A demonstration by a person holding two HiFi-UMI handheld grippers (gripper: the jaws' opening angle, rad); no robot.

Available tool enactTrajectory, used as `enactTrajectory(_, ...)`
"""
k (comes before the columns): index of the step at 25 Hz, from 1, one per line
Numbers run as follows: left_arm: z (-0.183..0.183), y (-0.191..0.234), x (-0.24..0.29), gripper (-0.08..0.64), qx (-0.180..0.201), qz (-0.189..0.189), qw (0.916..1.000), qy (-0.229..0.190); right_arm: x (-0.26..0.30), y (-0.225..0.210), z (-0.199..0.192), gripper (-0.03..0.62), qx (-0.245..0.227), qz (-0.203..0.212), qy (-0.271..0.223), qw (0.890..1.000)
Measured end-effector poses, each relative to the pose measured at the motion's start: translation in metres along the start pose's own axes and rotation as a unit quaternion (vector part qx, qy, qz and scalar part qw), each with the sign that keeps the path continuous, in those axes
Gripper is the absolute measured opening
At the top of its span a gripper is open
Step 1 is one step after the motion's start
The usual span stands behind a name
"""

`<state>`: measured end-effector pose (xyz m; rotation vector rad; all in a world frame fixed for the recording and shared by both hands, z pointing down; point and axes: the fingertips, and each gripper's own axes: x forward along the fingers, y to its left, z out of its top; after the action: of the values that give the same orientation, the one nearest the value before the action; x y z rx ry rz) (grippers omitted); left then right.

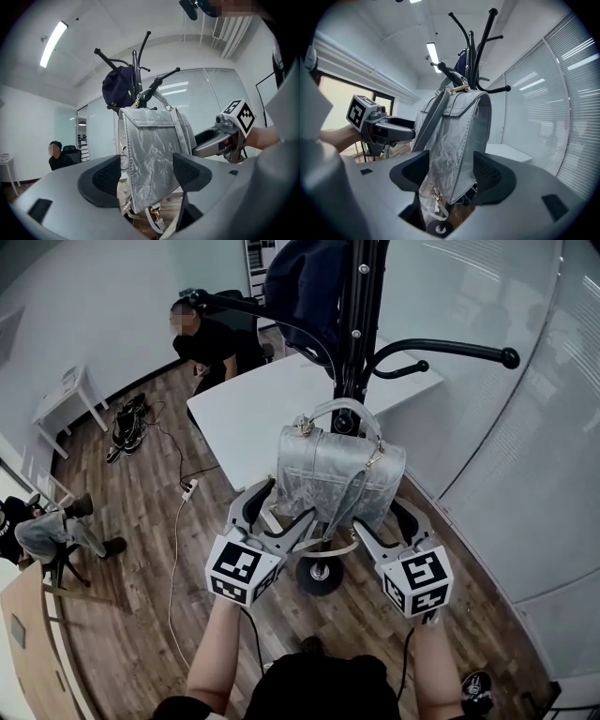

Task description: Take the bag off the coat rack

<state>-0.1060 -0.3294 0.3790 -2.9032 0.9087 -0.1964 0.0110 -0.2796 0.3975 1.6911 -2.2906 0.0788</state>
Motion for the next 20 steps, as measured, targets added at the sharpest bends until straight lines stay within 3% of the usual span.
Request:
enactTrajectory(9,0.004,-0.010,0.018,0.351,0.004,-0.047,0.9989,-0.001,0.016,0.007,0.014,0.290,-0.009,0.017,-0.011,1.000)
enactTrajectory(20,0.002,-0.006,0.026,0.350,-0.001,-0.017,0.9999,-0.001,0.025,0.003,0.016,0.290,-0.029,-0.016,-0.011,0.999)
